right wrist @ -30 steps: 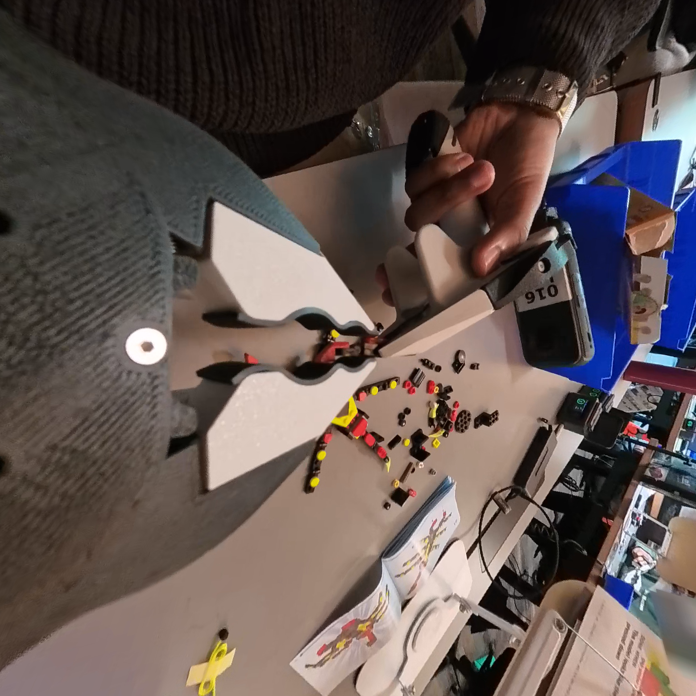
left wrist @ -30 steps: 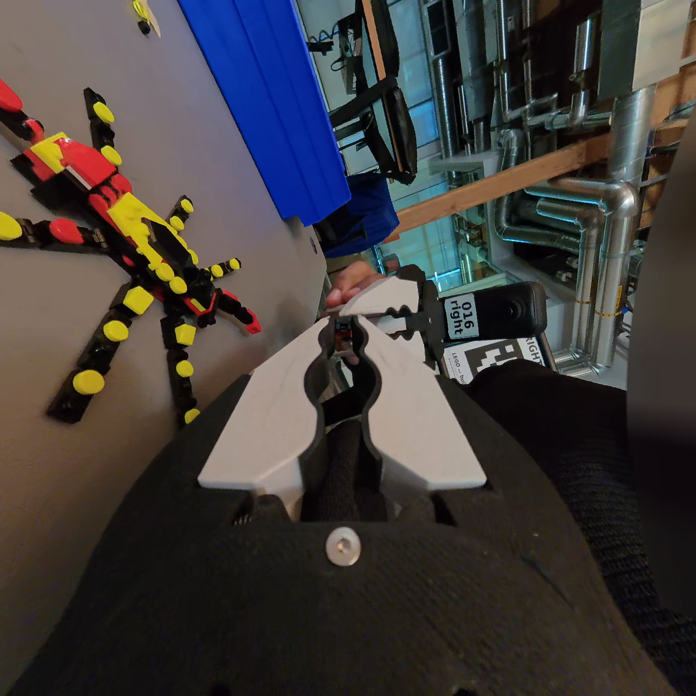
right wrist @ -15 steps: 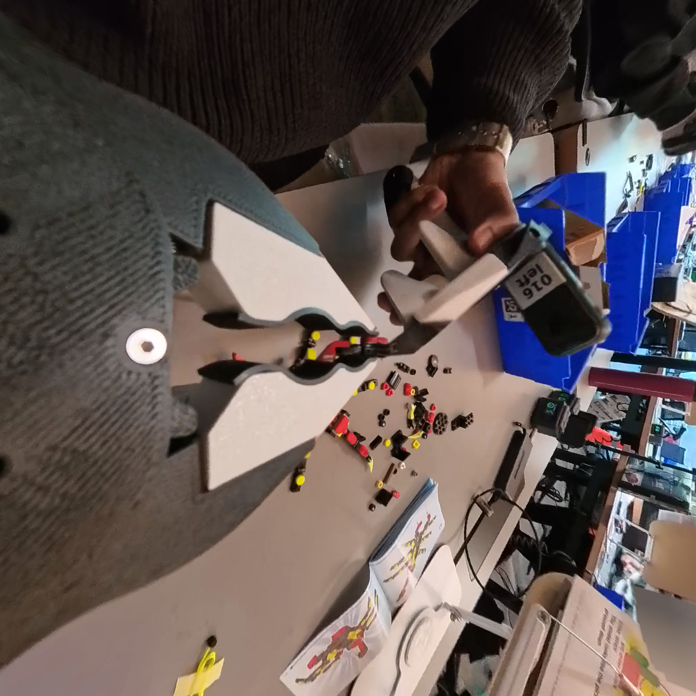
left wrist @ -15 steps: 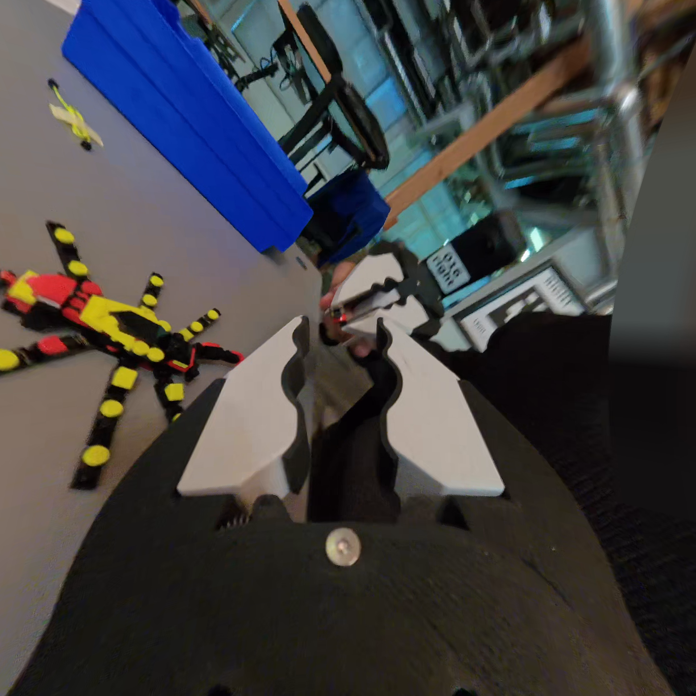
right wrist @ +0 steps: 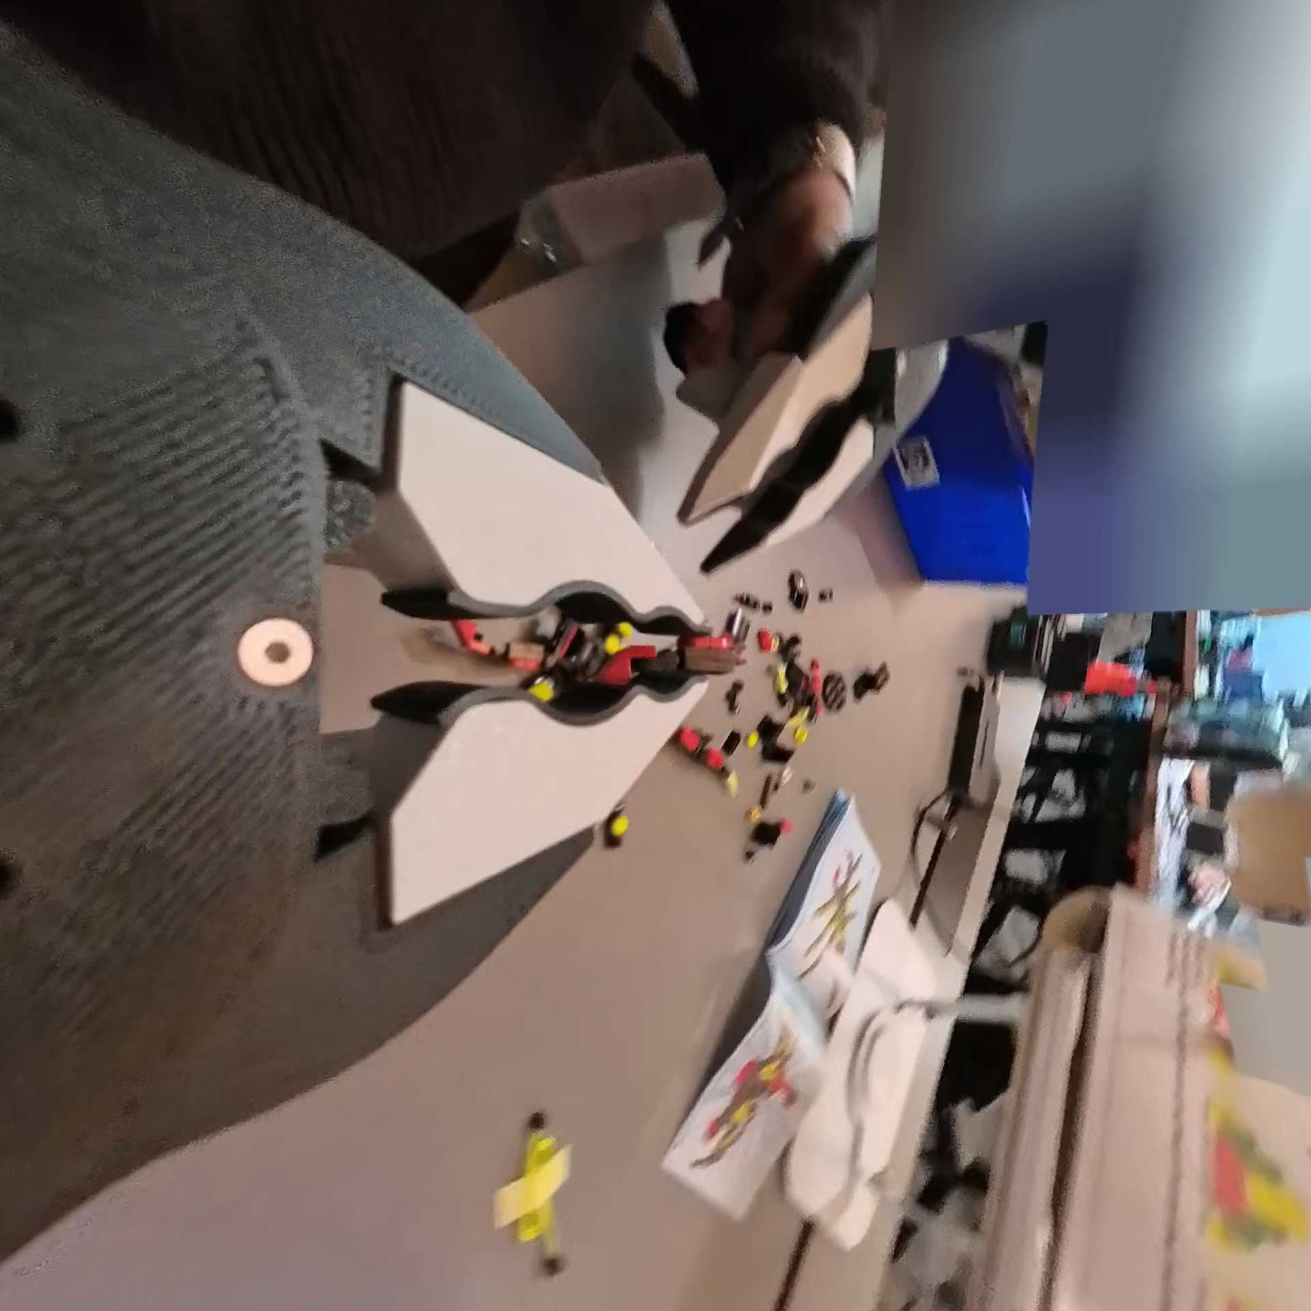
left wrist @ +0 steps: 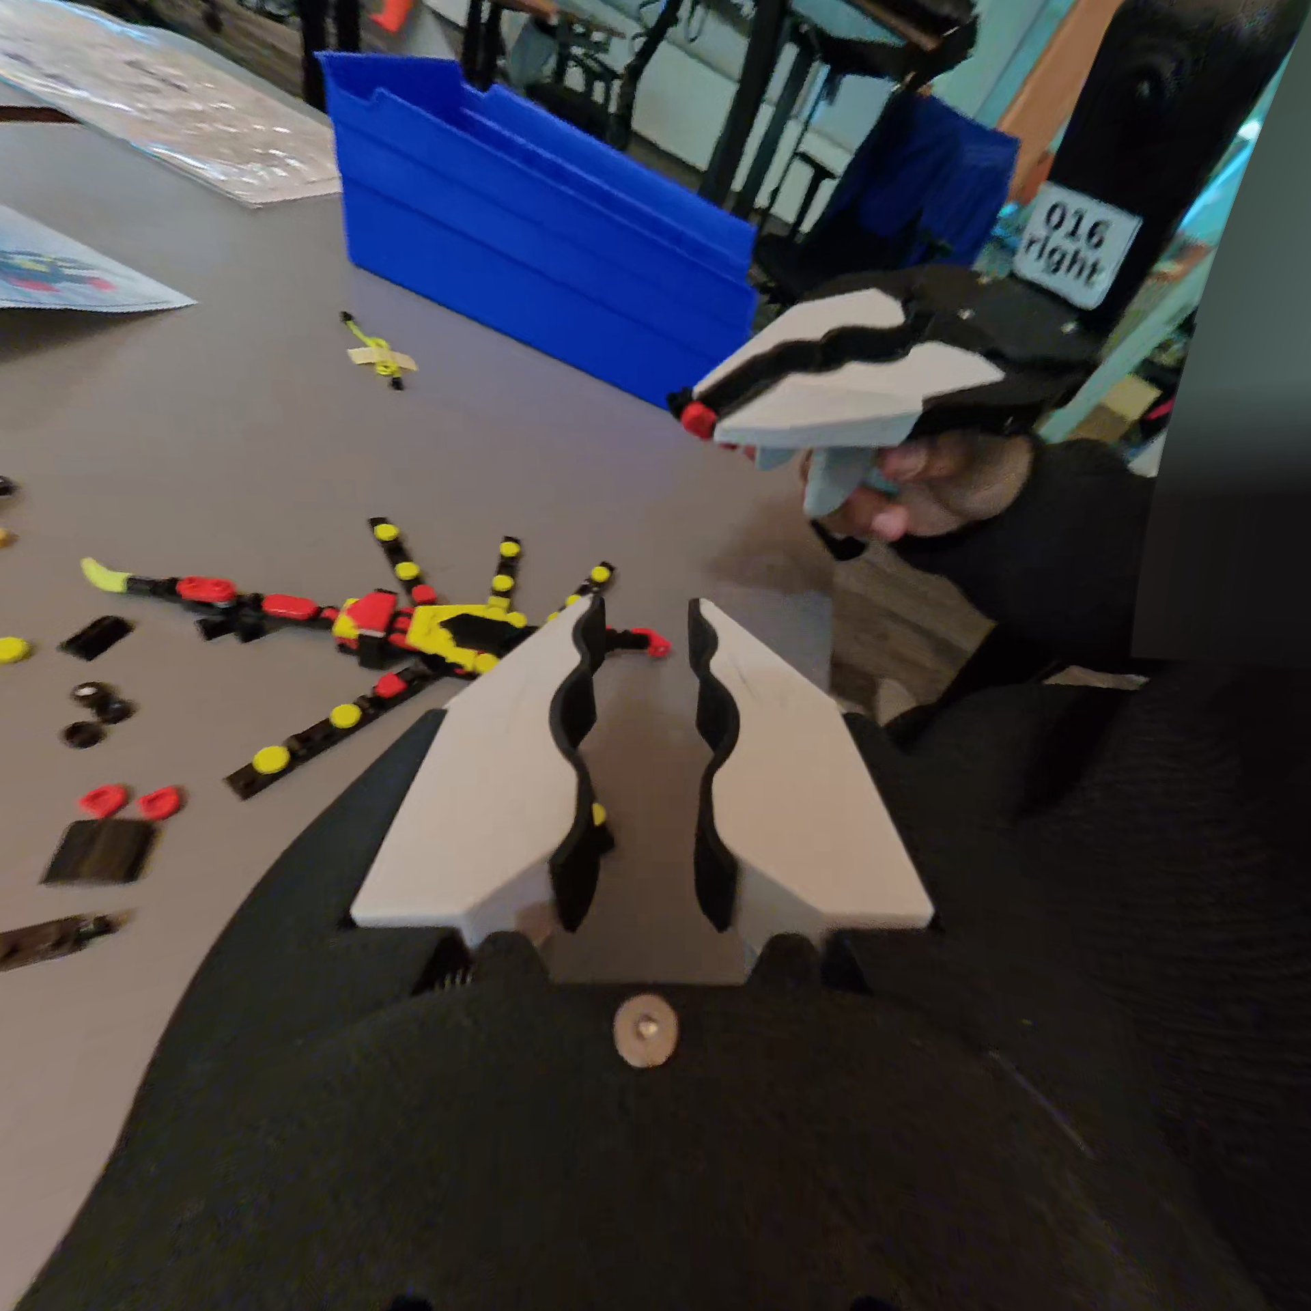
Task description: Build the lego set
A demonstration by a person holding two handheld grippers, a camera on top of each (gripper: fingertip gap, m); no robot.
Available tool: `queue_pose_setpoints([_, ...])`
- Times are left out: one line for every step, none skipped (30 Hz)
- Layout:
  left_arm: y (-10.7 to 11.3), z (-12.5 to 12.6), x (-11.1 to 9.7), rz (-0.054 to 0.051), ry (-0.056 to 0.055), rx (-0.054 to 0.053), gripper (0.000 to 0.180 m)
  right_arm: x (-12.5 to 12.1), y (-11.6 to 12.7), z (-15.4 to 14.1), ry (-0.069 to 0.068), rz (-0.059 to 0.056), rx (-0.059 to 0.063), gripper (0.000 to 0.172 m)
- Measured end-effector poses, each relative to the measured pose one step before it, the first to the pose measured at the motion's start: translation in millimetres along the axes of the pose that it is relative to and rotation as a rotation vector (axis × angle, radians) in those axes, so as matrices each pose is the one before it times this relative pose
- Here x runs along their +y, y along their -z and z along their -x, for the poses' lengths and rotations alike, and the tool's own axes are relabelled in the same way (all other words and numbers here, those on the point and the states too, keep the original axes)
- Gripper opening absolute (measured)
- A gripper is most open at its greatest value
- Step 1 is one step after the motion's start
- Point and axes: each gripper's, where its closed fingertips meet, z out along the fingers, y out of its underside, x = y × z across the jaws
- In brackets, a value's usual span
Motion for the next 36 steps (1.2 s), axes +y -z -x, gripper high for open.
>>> queue_pose_setpoints([0.02,4.84,1.83,0.0144,-0.0318,-0.0346,0.021,4.59,1.94,-10.38,-0.0564,0.0177,0.0540,0.007])
queue_pose_setpoints([-0.64,5.41,3.29,0.0225,-0.0418,-0.0385,0.023,6.88,0.80,-7.88,-0.0514,0.0328,0.0411,0.007])
queue_pose_setpoints([-1.33,6.51,4.33,0.0286,-0.0482,-0.0467,0.025,9.52,-0.04,-5.68,-0.0456,0.0496,0.0318,0.007])
queue_pose_setpoints([-2.30,6.19,4.33,0.0288,-0.0517,-0.0451,0.027,8.92,-0.41,-2.62,-0.0388,0.0393,0.0211,0.007])
queue_pose_setpoints([-2.84,4.37,3.24,0.0234,-0.0520,-0.0355,0.029,7.46,-0.52,0.94,-0.0362,0.0247,0.0058,0.007])
queue_pose_setpoints([-3.16,2.50,1.56,0.0152,-0.0498,-0.0239,0.031,6.20,-0.73,4.82,-0.0315,0.0173,-0.0129,0.008])
queue_pose_setpoints([-3.50,1.61,0.27,0.0094,-0.0462,-0.0171,0.034,5.30,-1.08,6.82,-0.0271,0.0120,-0.0201,0.008])
queue_pose_setpoints([-3.70,1.64,-0.31,0.0080,-0.0423,-0.0134,0.037,5.21,-1.73,6.93,-0.0224,0.0120,-0.0157,0.008])
queue_pose_setpoints([-3.86,1.88,-0.31,0.0076,-0.0367,-0.0099,0.039,5.50,-2.21,6.69,-0.0122,0.0135,-0.0121,0.008])
queue_pose_setpoints([-4.05,2.56,0.43,0.0097,-0.0281,-0.0078,0.040,6.64,-2.61,5.67,-0.0019,0.0188,-0.0052,0.008])
queue_pose_setpoints([-4.13,3.24,1.35,0.0127,-0.0162,-0.0060,0.042,7.16,-2.64,3.79,0.0029,0.0218,0.0058,0.008])
queue_pose_setpoints([-4.43,3.06,2.74,0.0195,-0.0052,-0.0001,0.045,6.96,-2.25,3.16,0.0054,0.0208,0.0066,0.008])
queue_pose_setpoints([-4.58,3.19,4.27,0.0320,0.0052,0.0012,0.048,6.56,-1.79,2.49,0.0040,0.0207,0.0054,0.008])
queue_pose_setpoints([-4.92,4.11,3.69,0.0316,0.0183,-0.0054,0.052,5.54,-1.37,1.81,-0.0003,0.0174,0.0038,0.008])
queue_pose_setpoints([-4.71,2.38,2.95,0.0271,0.0246,0.0023,0.054,4.49,-1.08,1.83,-0.0014,0.0135,-0.0008,0.008])
queue_pose_setpoints([-3.70,-0.99,1.67,0.0169,0.0215,0.0234,0.055,3.73,-0.82,0.83,-0.0005,0.0122,-0.0004,0.008])
queue_pose_setpoints([-2.09,-1.47,-1.41,-0.0040,0.0275,0.0232,0.053,3.24,-0.57,-0.57,0.0003,0.0119,0.0044,0.008])
queue_pose_setpoints([-1.98,-0.90,0.46,0.0093,0.0194,0.0161,0.053,2.89,-0.44,-2.07,0.0001,0.0104,0.0094,0.008])
queue_pose_setpoints([-1.76,-1.04,1.26,0.0134,0.0091,0.0115,0.053,2.21,0.02,-2.97,-0.0021,0.0072,0.0125,0.008])
queue_pose_setpoints([-0.86,-1.05,-0.69,-0.0004,0.0115,0.0051,0.051,1.46,0.45,-4.23,-0.0047,0.0054,0.0174,0.008])
queue_pose_setpoints([-0.67,-1.90,-0.18,0.0036,0.0119,0.0049,0.047,0.74,0.72,-4.85,-0.0026,0.0028,0.0192,0.008])
queue_pose_setpoints([-0.74,-2.41,-0.26,0.0028,0.0148,0.0011,0.043,-0.04,0.79,-5.30,0.0006,0.0000,0.0217,0.008])
queue_pose_setpoints([-0.99,-2.59,-0.27,0.0030,0.0195,-0.0019,0.039,-0.81,1.02,-6.21,0.0014,-0.0034,0.0269,0.008])
queue_pose_setpoints([-1.03,-2.64,-0.26,0.0031,0.0261,-0.0065,0.037,-1.47,0.97,-5.80,0.0041,-0.0066,0.0255,0.008])
queue_pose_setpoints([-0.93,-4.02,-0.23,0.0061,0.0218,0.0014,0.036,-0.95,0.70,-5.04,0.0084,-0.0031,0.0209,0.008])
queue_pose_setpoints([-0.47,-5.56,-0.17,0.0088,0.0161,0.0103,0.037,-0.56,0.33,-5.51,0.0104,-0.0008,0.0255,0.008])
queue_pose_setpoints([-0.11,-5.27,-0.35,0.0112,0.0217,0.0089,0.037,-0.27,0.27,-5.73,0.0126,0.0002,0.0295,0.008])
queue_pose_setpoints([0.50,-7.29,-0.98,0.0044,0.0169,0.0267,0.036,0.22,0.11,-4.59,0.0209,0.0040,0.0230,0.008])
queue_pose_setpoints([1.15,-6.77,-2.00,-0.0090,0.0151,0.0279,0.037,0.57,-0.01,-3.30,0.0261,0.0051,0.0154,0.008])
queue_pose_setpoints([1.46,-4.47,-1.62,-0.0115,0.0060,0.0200,0.035,-0.22,0.21,-3.36,0.0175,0.0004,0.0161,0.008])
queue_pose_setpoints([1.72,-1.71,-0.83,-0.0087,-0.0090,0.0093,0.033,-0.97,0.58,-1.22,0.0130,-0.0031,0.0011,0.008])
queue_pose_setpoints([1.87,1.63,-0.34,-0.0092,-0.0248,-0.0060,0.033,-1.56,1.22,1.98,0.0146,-0.0072,-0.0213,0.008])
queue_pose_setpoints([1.81,4.52,-0.32,-0.0113,-0.0364,-0.0223,0.033,-2.24,1.85,4.07,0.0170,-0.0102,-0.0371,0.008])
queue_pose_setpoints([1.75,5.53,-0.02,-0.0106,-0.0452,-0.0290,0.035,-1.84,2.11,5.06,0.0219,-0.0074,-0.0468,0.008])
queue_pose_setpoints([1.34,5.29,-0.23,-0.0102,-0.0473,-0.0322,0.037,-0.87,2.04,4.23,0.0274,-0.0015,-0.0442,0.008])
queue_pose_setpoints([1.10,3.94,-1.21,-0.0123,-0.0490,-0.0293,0.040,-0.11,1.80,-1.62,0.0166,0.0025,-0.0101,0.008])
